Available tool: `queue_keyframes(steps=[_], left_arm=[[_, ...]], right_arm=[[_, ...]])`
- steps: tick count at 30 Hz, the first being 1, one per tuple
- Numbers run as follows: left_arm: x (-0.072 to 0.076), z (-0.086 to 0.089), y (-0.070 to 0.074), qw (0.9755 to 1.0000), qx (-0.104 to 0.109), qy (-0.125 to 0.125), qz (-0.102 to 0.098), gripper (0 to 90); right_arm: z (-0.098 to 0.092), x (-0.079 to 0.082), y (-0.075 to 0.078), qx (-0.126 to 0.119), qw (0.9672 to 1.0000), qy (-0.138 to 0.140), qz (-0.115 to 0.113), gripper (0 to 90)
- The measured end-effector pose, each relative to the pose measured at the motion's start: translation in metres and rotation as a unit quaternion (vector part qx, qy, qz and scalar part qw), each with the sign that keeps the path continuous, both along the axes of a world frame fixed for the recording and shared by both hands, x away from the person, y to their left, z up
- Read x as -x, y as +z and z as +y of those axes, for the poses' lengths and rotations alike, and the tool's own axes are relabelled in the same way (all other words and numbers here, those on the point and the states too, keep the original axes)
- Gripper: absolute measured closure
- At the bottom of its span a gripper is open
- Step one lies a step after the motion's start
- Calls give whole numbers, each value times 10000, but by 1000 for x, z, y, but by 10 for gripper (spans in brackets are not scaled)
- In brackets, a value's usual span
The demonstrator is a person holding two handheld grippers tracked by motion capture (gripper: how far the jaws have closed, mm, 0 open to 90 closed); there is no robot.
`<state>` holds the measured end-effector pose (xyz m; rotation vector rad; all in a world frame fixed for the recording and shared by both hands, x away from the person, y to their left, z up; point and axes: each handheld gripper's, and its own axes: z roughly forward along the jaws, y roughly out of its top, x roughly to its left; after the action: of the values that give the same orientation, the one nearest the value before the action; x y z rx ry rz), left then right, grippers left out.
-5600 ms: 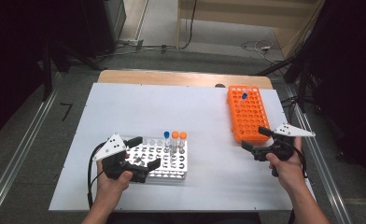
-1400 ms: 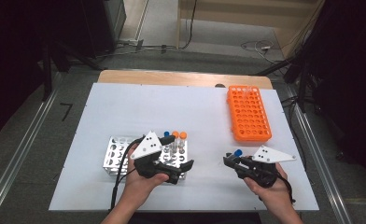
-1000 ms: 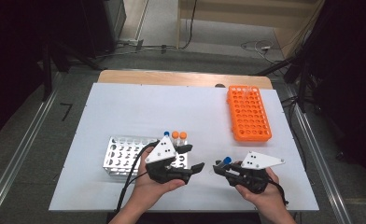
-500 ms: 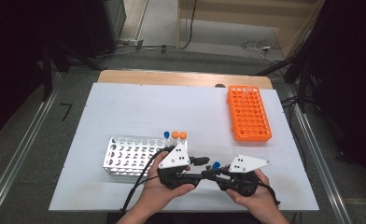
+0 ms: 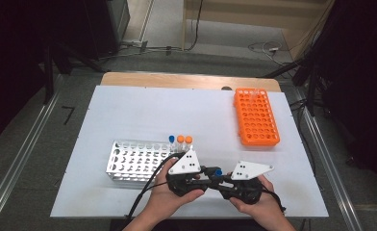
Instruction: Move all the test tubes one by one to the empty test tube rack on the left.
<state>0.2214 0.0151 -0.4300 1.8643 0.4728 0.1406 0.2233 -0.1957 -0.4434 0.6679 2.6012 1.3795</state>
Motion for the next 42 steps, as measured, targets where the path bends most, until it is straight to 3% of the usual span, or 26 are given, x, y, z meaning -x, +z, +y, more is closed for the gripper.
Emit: queue_keyframes(steps=[6,15,25,35,42], left_arm=[[1,2,1,9998,-44,106,-175,760],[1,7,3,9992,164,273,-231,763],[-2,20,10,9978,264,548,-260,764],[-4,37,19,9956,390,784,-337,764],[-7,49,24,9940,434,938,-350,764]], right_arm=[[-1,-2,-1,-101,9999,5,127,748],[-2,-2,1,-139,9999,-37,11,722],[-17,-4,-1,-400,9992,-19,48,535],[-34,-10,-5,-432,9989,-159,-71,282],[-46,-15,-7,-492,9983,-281,-107,225]])
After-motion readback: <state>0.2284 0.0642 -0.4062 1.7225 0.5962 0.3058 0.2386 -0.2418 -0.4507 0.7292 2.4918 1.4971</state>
